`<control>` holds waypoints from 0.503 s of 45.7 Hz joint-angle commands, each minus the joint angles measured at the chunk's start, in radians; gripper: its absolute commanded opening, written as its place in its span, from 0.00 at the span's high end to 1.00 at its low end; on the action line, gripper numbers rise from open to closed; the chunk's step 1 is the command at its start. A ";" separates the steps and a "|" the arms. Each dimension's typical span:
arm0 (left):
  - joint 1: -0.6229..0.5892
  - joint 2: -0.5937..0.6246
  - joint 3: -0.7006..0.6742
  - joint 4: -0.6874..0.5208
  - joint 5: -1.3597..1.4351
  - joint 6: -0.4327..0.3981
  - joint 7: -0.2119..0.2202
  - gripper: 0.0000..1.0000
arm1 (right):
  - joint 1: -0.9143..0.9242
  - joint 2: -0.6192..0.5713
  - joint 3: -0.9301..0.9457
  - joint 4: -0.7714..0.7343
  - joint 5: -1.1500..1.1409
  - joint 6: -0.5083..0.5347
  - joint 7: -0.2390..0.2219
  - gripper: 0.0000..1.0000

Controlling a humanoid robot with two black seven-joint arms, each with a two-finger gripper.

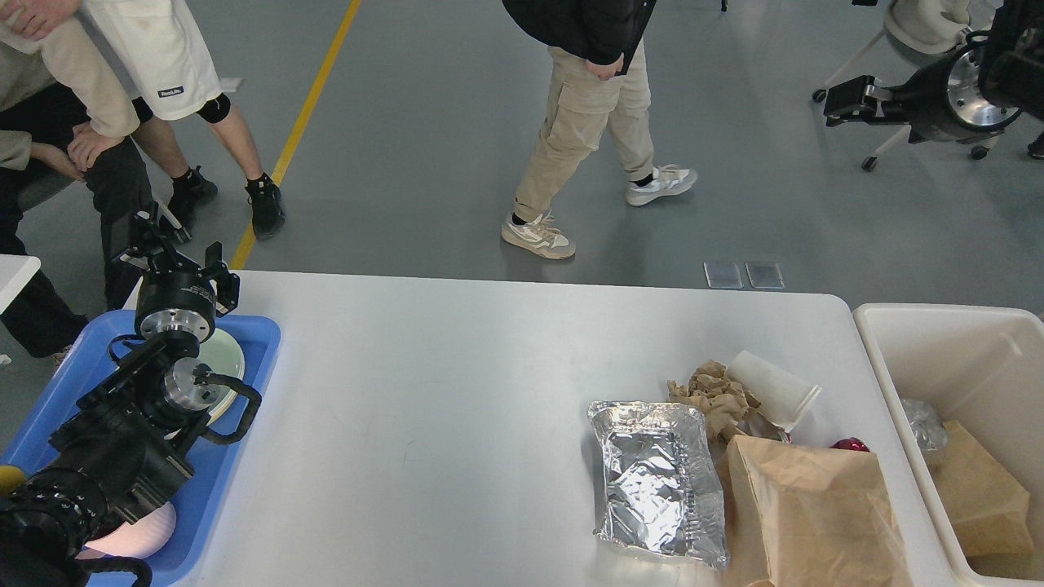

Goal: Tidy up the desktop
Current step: 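Lower the right gripper toward the white bin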

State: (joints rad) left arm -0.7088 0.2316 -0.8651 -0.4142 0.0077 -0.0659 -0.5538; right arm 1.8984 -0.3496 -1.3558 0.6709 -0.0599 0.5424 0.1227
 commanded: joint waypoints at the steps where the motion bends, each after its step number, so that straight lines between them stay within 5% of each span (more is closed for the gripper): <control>1: 0.000 0.000 0.000 0.000 0.000 0.000 0.000 0.04 | 0.116 0.030 -0.062 0.016 -0.001 0.120 0.000 0.00; 12: 0.000 0.000 0.000 0.000 0.000 0.000 0.000 0.04 | 0.188 0.090 -0.135 0.084 -0.001 0.175 0.000 0.00; 23: 0.000 0.000 0.000 0.000 0.000 0.000 0.000 0.04 | 0.061 0.095 -0.111 0.145 0.002 0.163 0.003 0.00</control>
State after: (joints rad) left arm -0.7087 0.2316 -0.8652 -0.4142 0.0077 -0.0659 -0.5538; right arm 2.0374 -0.2544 -1.4861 0.8037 -0.0613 0.7134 0.1228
